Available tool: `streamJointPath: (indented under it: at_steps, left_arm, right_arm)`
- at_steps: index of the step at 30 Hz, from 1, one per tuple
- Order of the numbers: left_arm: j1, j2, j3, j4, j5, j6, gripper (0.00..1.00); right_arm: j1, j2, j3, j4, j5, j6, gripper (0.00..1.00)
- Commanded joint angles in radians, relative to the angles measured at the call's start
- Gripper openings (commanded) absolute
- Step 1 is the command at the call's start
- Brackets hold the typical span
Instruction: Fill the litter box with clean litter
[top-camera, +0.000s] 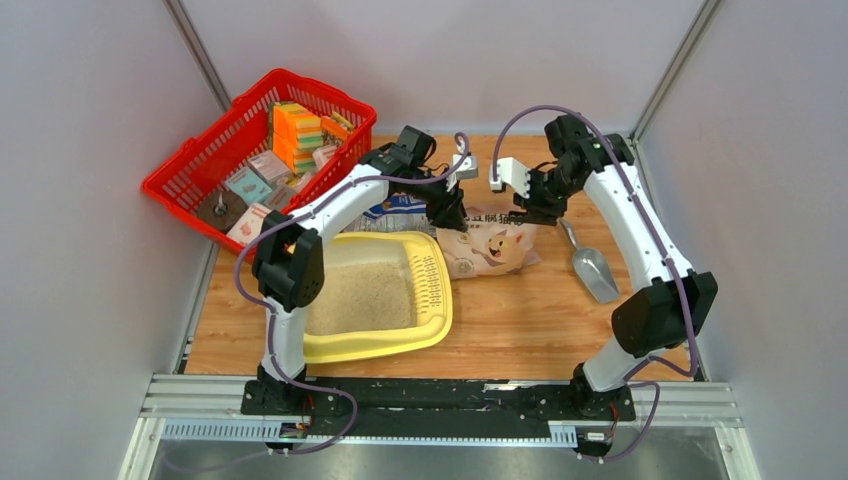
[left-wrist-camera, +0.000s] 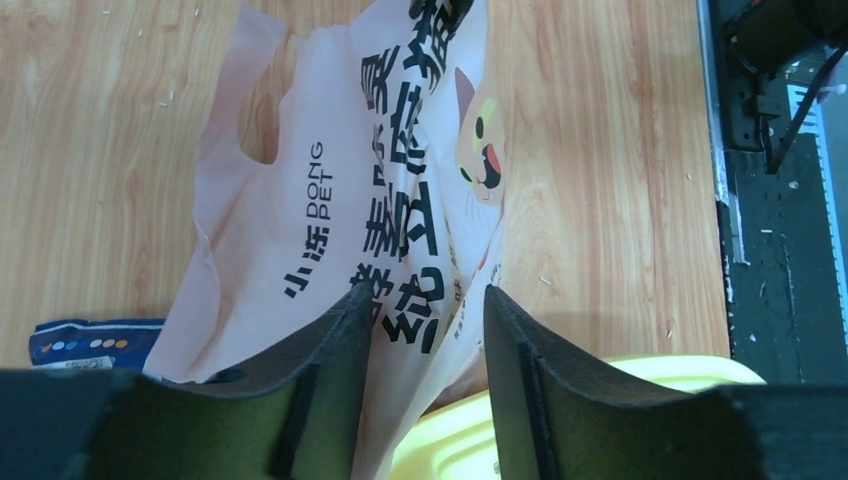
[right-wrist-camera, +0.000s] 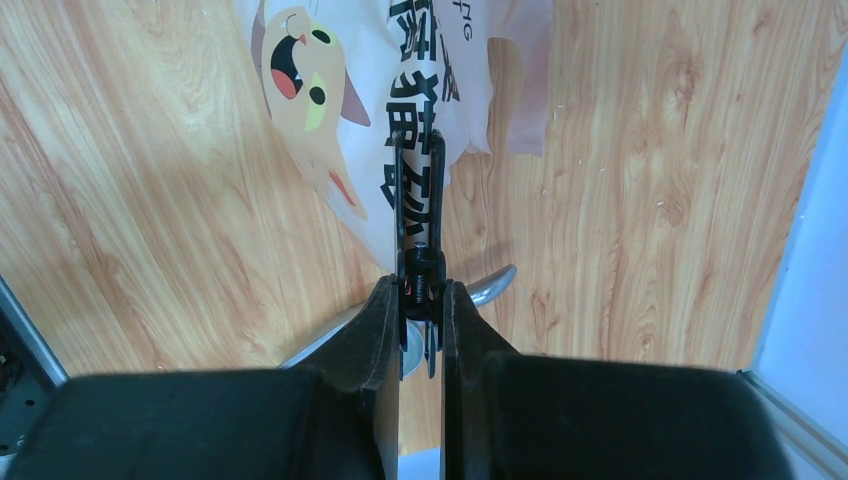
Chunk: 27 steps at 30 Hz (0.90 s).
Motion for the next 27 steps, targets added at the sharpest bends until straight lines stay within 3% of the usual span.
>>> streamJointPath:
  at_steps: [1, 12, 14, 23, 27]
  left_arm:
    - [0.004, -0.065, -0.009, 0.013, -0.031, 0.041, 0.47]
    - [0.005, -0.091, -0.056, 0.073, -0.078, 0.024, 0.03]
    - [0.01, -0.097, -0.072, 0.089, -0.083, 0.012, 0.0]
    - [0.05, -0.157, -0.222, 0.448, -0.034, -0.308, 0.01]
    - [0.048, -0.155, -0.257, 0.583, 0.004, -0.455, 0.2]
  right_arm:
    - [0.02, -0.018, -0.001, -0.316, 0.009, 0.009, 0.0]
    - [0.044, 0.005, -0.006, -0.317, 0.001, 0.024, 0.0]
    - [0.043, 0.005, -0.018, -0.317, 0.003, 0.029, 0.0]
    - [0.04, 0.019, -0.029, -0.316, -0.052, 0.065, 0.0]
    - [0.044, 0.039, 0.0, -0.316, -0.057, 0.07, 0.0]
